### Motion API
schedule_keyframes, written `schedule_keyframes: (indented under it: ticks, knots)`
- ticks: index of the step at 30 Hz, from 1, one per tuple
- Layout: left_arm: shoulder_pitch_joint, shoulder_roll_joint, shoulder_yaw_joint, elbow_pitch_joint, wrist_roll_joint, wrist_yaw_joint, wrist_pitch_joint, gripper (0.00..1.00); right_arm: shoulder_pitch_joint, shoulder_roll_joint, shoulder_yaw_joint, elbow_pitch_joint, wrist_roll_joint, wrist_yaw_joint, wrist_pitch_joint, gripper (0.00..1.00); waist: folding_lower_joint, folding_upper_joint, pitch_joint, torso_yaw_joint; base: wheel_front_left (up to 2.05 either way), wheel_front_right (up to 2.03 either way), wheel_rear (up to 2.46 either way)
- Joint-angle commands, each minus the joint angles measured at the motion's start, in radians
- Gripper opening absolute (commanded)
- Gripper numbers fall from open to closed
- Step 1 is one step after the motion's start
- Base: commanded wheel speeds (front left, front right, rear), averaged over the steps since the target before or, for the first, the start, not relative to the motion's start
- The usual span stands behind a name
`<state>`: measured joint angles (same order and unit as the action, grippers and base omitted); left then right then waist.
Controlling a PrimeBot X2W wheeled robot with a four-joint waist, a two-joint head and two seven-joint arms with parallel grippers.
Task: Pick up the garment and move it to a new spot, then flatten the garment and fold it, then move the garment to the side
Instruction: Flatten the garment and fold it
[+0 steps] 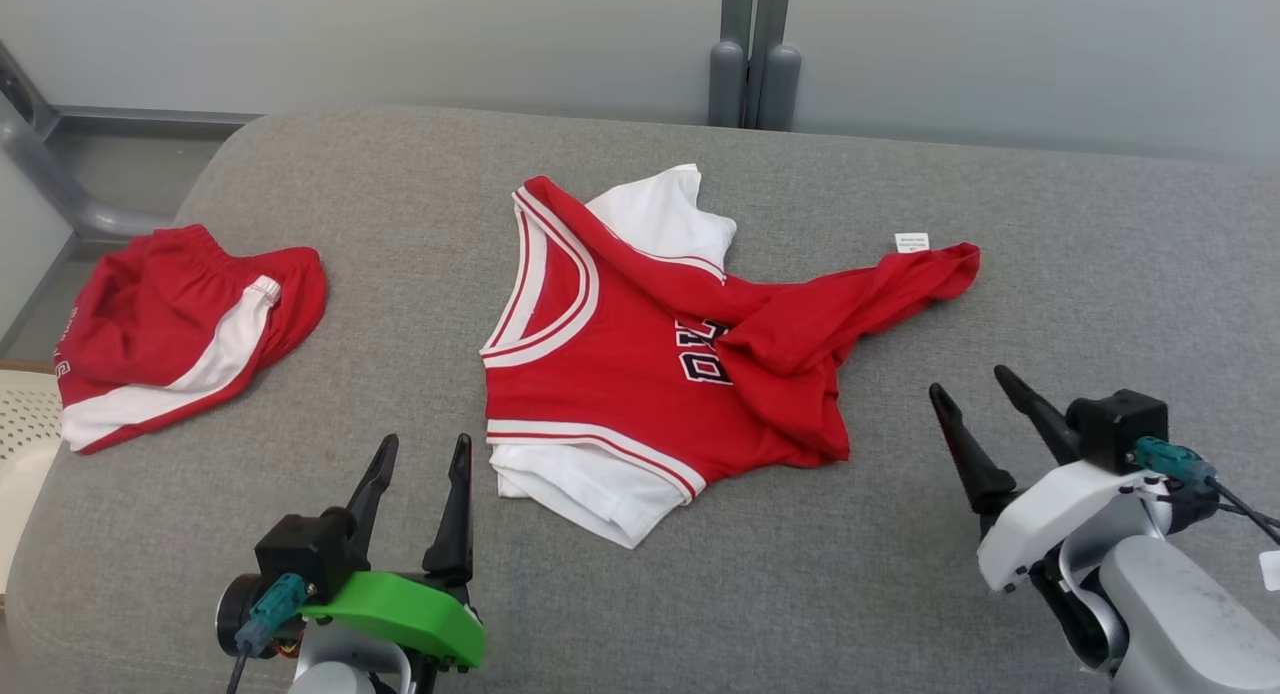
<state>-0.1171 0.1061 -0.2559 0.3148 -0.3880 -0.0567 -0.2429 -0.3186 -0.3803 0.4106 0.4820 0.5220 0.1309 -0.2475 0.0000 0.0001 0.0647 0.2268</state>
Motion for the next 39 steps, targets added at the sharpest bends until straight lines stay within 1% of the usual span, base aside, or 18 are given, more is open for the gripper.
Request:
schedule_keyframes:
  ticks: [1, 6, 9, 11, 14, 16, 17, 18, 19, 20, 21, 22, 24, 25, 28, 32, 36, 39]
  knots:
    - [0.004, 0.006, -0.002, -0.004, -0.010, 0.006, 0.003, 1.00, -0.003, 0.009, 0.016, 0.007, 0.008, 0.000, 0.010, 1.00, 0.0000, -0.0001, 0.006, 0.012, 0.00, 0.00, 0.00]
    - [-0.009, 0.004, -0.010, -0.005, -0.011, 0.007, 0.004, 1.00, -0.064, 0.056, 0.068, 0.060, 0.050, 0.000, 0.060, 1.00, 0.0000, -0.0001, 0.018, 0.040, 0.00, 0.00, 0.00]
    - [-0.014, 0.000, -0.014, 0.000, -0.015, 0.006, 0.004, 1.00, -0.099, 0.091, 0.096, 0.107, 0.106, 0.000, 0.096, 1.00, 0.0000, -0.0001, 0.024, 0.061, 0.00, 0.00, 0.00]
    - [-0.018, 0.000, -0.016, 0.003, -0.016, 0.007, 0.003, 1.00, -0.118, 0.095, 0.113, 0.143, 0.131, 0.000, 0.120, 1.00, 0.0000, -0.0001, 0.026, 0.075, 0.00, 0.00, 0.00]
    - [-0.019, 0.000, -0.016, 0.006, -0.019, 0.008, 0.000, 1.00, -0.139, 0.115, 0.136, 0.164, 0.179, 0.000, 0.122, 1.00, 0.0000, -0.0001, 0.029, 0.091, 0.00, 0.00, 0.00]
    - [-0.016, 0.003, -0.014, 0.008, -0.020, 0.009, -0.002, 1.00, -0.144, 0.116, 0.153, 0.171, 0.203, 0.000, 0.115, 1.00, 0.0000, -0.0001, 0.029, 0.098, 0.00, 0.00, 0.00]
    - [-0.016, 0.002, -0.015, 0.008, -0.021, 0.010, -0.003, 1.00, -0.146, 0.119, 0.159, 0.171, 0.225, 0.000, 0.115, 0.86, 0.0000, -0.0001, 0.030, 0.100, 0.00, 0.00, 0.00]
    - [-0.016, 0.002, -0.015, 0.009, -0.022, 0.010, -0.003, 1.00, -0.150, 0.117, 0.165, 0.173, 0.234, 0.000, 0.113, 0.78, 0.0000, -0.0001, 0.031, 0.102, 0.00, 0.00, 0.00]
    - [-0.017, 0.001, -0.016, 0.010, -0.024, 0.010, -0.003, 1.00, -0.156, 0.115, 0.173, 0.177, 0.246, 0.000, 0.111, 0.54, 0.0000, -0.0001, 0.032, 0.104, 0.00, 0.00, 0.00]
    - [-0.018, 0.000, -0.017, 0.011, -0.024, 0.011, -0.004, 1.00, -0.158, 0.115, 0.178, 0.182, 0.257, 0.000, 0.113, 0.46, 0.0000, -0.0001, 0.034, 0.106, 0.00, 0.00, 0.00]
    - [-0.020, 0.000, -0.017, 0.012, -0.022, 0.011, -0.005, 1.00, -0.162, 0.115, 0.184, 0.188, 0.263, 0.000, 0.111, 0.36, 0.0000, -0.0001, 0.036, 0.107, 0.00, 0.00, 0.00]
    - [-0.022, -0.001, -0.018, 0.013, -0.022, 0.011, -0.006, 1.00, -0.166, 0.115, 0.188, 0.194, 0.269, 0.000, 0.107, 0.29, 0.0000, -0.0001, 0.038, 0.107, 0.00, 0.00, 0.00]
    - [-0.025, -0.002, -0.018, 0.014, -0.021, 0.012, -0.007, 1.00, -0.177, 0.115, 0.195, 0.214, 0.279, 0.000, 0.103, 0.08, 0.0000, -0.0001, 0.042, 0.108, 0.00, 0.00, 0.00]
    - [-0.027, 0.000, -0.017, 0.015, -0.022, 0.012, -0.007, 1.00, -0.185, 0.117, 0.198, 0.219, 0.283, 0.000, 0.092, 0.00, 0.0000, -0.0001, 0.045, 0.107, 0.00, 0.00, 0.00]
    - [-0.030, 0.005, -0.014, 0.016, -0.023, 0.014, -0.008, 1.00, -0.199, 0.120, 0.206, 0.228, 0.288, 0.000, 0.060, 0.00, 0.0000, -0.0001, 0.049, 0.102, 0.00, 0.00, 0.00]
    - [-0.025, 0.009, -0.013, 0.018, -0.025, 0.016, -0.010, 1.00, -0.205, 0.105, 0.186, 0.231, 0.276, 0.000, 0.008, 0.00, 0.0000, -0.0001, 0.044, 0.081, 0.00, 0.00, 0.00]
    - [-0.016, 0.018, -0.011, 0.016, -0.026, 0.021, -0.011, 1.00, -0.168, 0.083, 0.133, 0.208, 0.251, 0.000, -0.014, 0.00, 0.0000, -0.0001, 0.033, 0.045, 0.00, 0.00, 0.00]
    - [-0.009, 0.023, -0.010, 0.009, -0.028, 0.023, -0.010, 1.00, -0.132, 0.063, 0.066, 0.166, 0.214, 0.000, -0.019, 0.00, 0.0000, -0.0001, 0.025, 0.008, 0.00, 0.00, 0.00]
